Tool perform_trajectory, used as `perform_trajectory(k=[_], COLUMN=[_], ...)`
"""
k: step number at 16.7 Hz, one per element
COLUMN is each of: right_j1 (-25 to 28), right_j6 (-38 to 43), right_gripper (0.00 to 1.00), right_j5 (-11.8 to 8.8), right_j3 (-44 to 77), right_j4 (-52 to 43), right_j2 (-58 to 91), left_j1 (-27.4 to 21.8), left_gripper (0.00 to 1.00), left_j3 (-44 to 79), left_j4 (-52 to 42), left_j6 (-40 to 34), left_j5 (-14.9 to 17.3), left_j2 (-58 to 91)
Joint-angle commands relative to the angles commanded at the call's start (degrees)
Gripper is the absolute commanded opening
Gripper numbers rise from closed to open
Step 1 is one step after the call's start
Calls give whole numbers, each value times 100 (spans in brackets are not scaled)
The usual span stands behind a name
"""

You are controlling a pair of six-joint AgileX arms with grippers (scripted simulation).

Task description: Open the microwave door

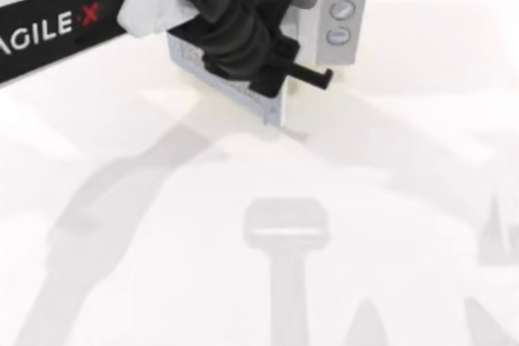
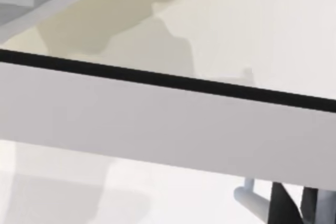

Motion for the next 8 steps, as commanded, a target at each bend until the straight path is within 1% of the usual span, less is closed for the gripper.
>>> perform_trajectory(k=[3,8], right_j1=[0,0], right_j6=[0,0], right_gripper=[100,100], right_j5=[0,0], right_j3=[0,0], right_j4=[0,0], right_j2=[0,0], left_j1=[89,91], left_gripper=[0,0], left_j3=[-237,-245], left_j4=[64,65], left_j6=[297,306], left_j5=[157,162], left_j2=[-162,-166])
